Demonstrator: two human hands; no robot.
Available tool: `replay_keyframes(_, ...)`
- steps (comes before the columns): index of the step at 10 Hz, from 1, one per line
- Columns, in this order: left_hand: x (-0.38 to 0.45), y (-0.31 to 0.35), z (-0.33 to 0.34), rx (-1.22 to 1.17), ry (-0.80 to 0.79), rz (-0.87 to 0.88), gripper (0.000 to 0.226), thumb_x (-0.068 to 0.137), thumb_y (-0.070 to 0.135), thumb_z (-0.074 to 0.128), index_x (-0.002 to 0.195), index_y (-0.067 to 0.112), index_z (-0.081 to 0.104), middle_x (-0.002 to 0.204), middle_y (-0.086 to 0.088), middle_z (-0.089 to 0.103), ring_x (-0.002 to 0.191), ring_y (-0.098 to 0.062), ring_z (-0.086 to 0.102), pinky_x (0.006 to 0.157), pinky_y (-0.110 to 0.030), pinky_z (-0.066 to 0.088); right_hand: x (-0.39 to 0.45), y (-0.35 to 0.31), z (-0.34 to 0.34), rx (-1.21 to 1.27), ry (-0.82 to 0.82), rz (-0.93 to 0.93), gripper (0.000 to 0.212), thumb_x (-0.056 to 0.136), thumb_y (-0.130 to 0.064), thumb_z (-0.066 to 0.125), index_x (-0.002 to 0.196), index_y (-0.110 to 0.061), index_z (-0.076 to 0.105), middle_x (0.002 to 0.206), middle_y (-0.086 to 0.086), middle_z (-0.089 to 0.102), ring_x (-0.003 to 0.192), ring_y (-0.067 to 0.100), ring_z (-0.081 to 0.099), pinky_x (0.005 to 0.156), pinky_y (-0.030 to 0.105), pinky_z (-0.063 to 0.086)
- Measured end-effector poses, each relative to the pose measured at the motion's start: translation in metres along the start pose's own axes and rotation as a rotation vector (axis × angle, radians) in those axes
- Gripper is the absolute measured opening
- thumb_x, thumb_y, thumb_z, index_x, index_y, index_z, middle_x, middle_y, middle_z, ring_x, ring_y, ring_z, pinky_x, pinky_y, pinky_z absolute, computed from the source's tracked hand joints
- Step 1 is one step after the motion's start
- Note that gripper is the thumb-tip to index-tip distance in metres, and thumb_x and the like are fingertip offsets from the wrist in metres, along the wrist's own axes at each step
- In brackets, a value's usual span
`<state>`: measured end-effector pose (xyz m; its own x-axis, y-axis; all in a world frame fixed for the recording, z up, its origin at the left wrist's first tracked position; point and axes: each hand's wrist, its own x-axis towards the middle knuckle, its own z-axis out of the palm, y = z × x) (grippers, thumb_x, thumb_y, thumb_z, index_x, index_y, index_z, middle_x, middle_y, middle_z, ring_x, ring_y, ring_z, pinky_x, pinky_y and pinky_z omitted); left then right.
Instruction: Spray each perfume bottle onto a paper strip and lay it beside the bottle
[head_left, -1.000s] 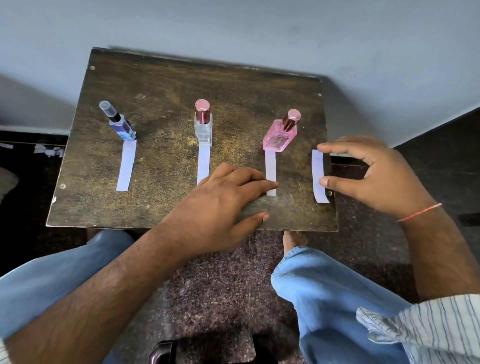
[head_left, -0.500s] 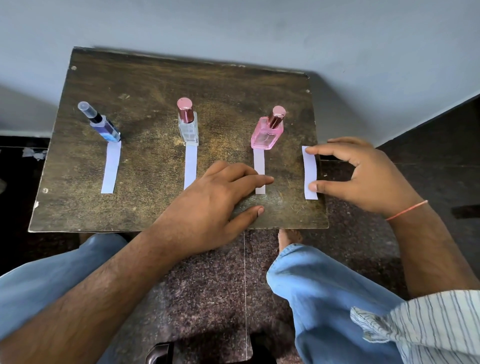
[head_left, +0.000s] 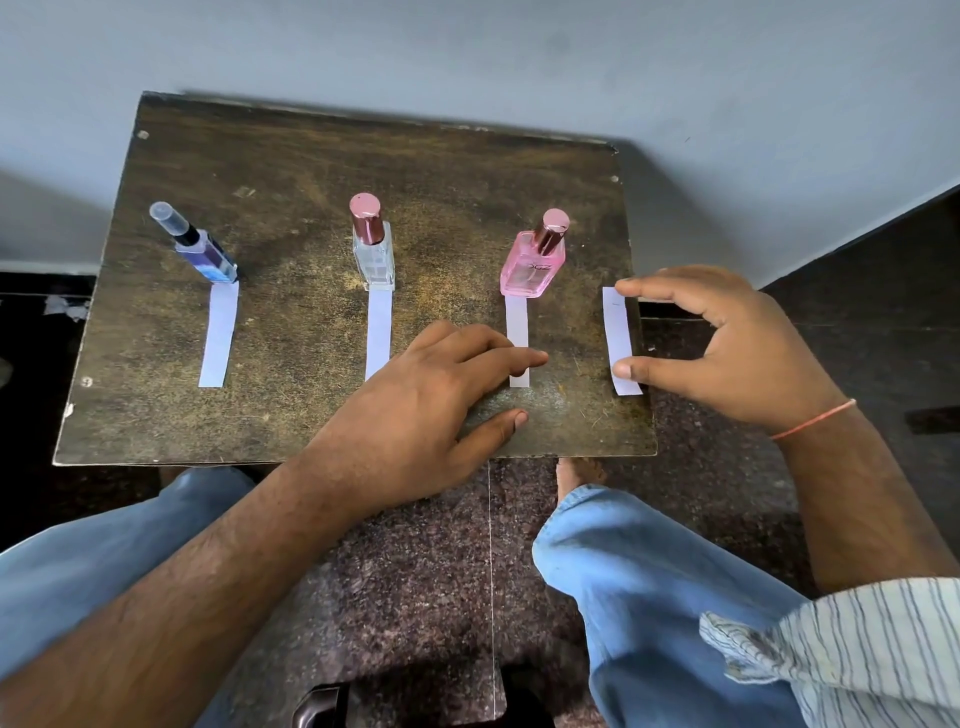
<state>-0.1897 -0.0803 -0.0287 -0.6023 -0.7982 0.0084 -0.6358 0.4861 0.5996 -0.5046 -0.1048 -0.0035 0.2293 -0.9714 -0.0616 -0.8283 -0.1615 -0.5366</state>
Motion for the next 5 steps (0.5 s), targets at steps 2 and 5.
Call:
replay_keyframes(2,0.000,0.001,0.001,0.016,0.017,0.015,0.049,0.105,0.045,0.061,0.151,0.031,0.056,0.133,0.011,0.061,0.118,-0.011,0.052,0.104,-0.033,0.050,0.003,-0.005,0.005,-0.043,0.037,-0.016,0.054,0.093,-0.048,0.079,0.143,-0.031,0.068,0.143,-0.016,0.066,0.140,0.013,0.054,0.121,0.043,0.041)
replay_keyframes(5,-0.015,0.032,-0.003,0.205,0.225,-0.067,0.052,0.103,0.043,0.062,0.151,0.023,0.053,0.129,-0.002,0.058,0.113,-0.026,0.058,0.091,-0.046,0.059,-0.003,-0.057,0.032,-0.248,0.180,0.061,0.085,0.099,-0.055,0.059,0.168,-0.014,0.032,0.175,0.007,0.034,0.161,0.035,0.027,0.126,0.059,0.033)
